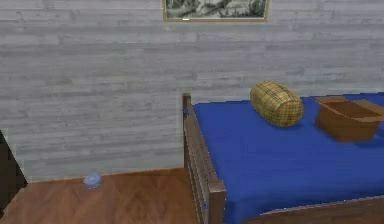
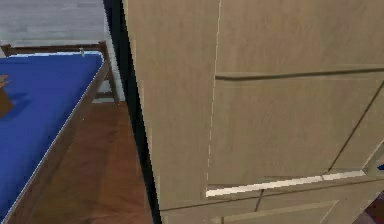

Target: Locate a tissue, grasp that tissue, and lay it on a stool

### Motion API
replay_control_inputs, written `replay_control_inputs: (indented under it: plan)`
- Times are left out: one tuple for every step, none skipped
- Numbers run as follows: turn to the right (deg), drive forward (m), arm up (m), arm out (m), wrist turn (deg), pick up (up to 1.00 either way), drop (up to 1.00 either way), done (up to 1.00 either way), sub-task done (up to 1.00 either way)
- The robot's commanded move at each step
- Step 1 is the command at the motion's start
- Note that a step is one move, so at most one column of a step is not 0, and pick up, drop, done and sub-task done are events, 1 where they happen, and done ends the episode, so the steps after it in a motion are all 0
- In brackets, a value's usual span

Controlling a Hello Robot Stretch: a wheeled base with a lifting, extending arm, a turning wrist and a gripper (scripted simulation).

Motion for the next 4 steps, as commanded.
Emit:
replay_control_inputs:
  plan:
    - [0.0, 0.15, 0.0, 0.0, 0.0, 0.0, 0.0, 0.0, 0.0]
    - [-45.0, 0.0, 0.0, 0.0, 0.0, 0.0, 0.0, 0.0, 0.0]
    - [-12.0, 0.0, 0.0, 0.0, 0.0, 0.0, 0.0, 0.0, 0.0]
    - [0.0, 0.35, 0.0, 0.0, 0.0, 0.0, 0.0, 0.0, 0.0]
